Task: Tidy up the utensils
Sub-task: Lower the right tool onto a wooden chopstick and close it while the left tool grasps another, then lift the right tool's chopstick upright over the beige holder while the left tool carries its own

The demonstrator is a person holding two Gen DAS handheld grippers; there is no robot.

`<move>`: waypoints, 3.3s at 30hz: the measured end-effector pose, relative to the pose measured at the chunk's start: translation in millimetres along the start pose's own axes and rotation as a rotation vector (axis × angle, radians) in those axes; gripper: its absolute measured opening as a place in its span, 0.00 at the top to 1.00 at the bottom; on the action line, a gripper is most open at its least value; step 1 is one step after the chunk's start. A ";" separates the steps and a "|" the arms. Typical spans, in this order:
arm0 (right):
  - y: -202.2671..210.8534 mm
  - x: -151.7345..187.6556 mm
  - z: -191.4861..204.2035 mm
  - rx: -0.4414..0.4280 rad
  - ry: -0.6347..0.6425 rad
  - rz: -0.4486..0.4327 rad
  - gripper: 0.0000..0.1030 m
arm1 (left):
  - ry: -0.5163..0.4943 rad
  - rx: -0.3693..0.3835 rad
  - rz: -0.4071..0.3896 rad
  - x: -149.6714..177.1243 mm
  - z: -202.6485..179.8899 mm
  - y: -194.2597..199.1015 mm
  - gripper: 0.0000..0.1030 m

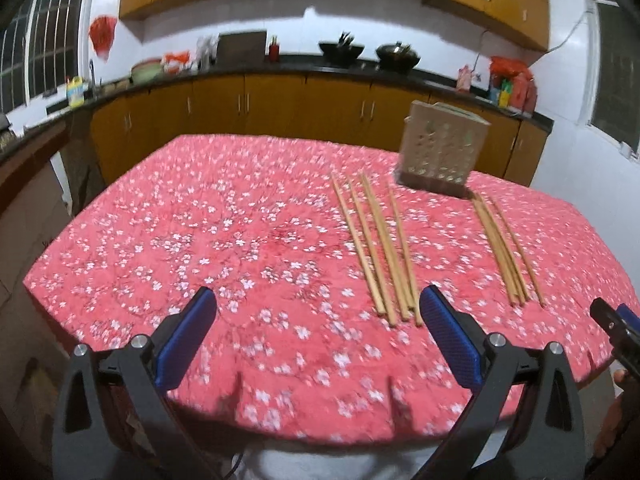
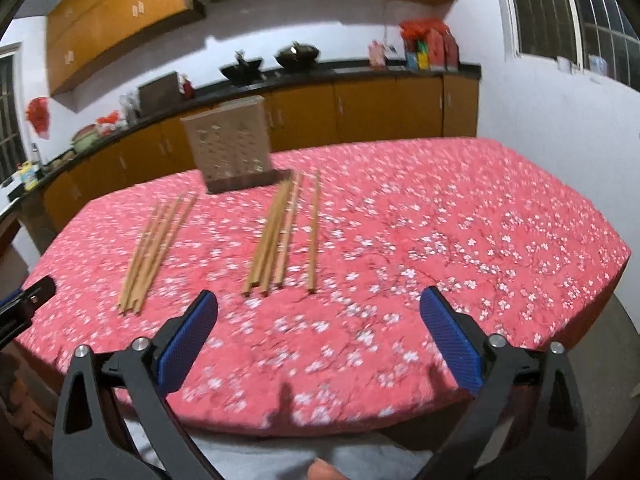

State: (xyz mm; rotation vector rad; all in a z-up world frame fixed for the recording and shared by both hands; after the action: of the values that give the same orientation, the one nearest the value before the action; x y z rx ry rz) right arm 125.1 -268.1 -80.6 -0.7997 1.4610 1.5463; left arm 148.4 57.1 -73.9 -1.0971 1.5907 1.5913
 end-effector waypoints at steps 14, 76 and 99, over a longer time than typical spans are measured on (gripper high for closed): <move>-121.5 -4.5 5.0 -0.027 -0.024 0.275 0.66 | -0.008 0.041 0.177 -17.9 -1.6 -88.8 0.40; -125.3 -48.5 -13.9 0.014 0.075 0.110 0.92 | -0.117 0.076 0.236 -18.0 6.8 -146.4 0.93; -78.0 -152.4 -17.2 0.021 0.040 -0.196 0.92 | 0.002 0.081 -0.163 -169.6 27.0 -75.4 0.93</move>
State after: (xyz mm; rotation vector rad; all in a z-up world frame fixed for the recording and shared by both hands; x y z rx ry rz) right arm 260.3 -310.2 17.2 -0.9368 1.3809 1.3735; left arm 289.0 110.4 38.3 -1.1544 1.5128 1.4077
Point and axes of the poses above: each gripper's, at about its wrist camera, not at the fingertips, and y roughly against the way its jaws point, z to its left, x to its underside, the point moved 8 cm from there along -y, roughly the way its jaws point, and after that the axes turned 10 degrees about -z, right-handed, at the moved point
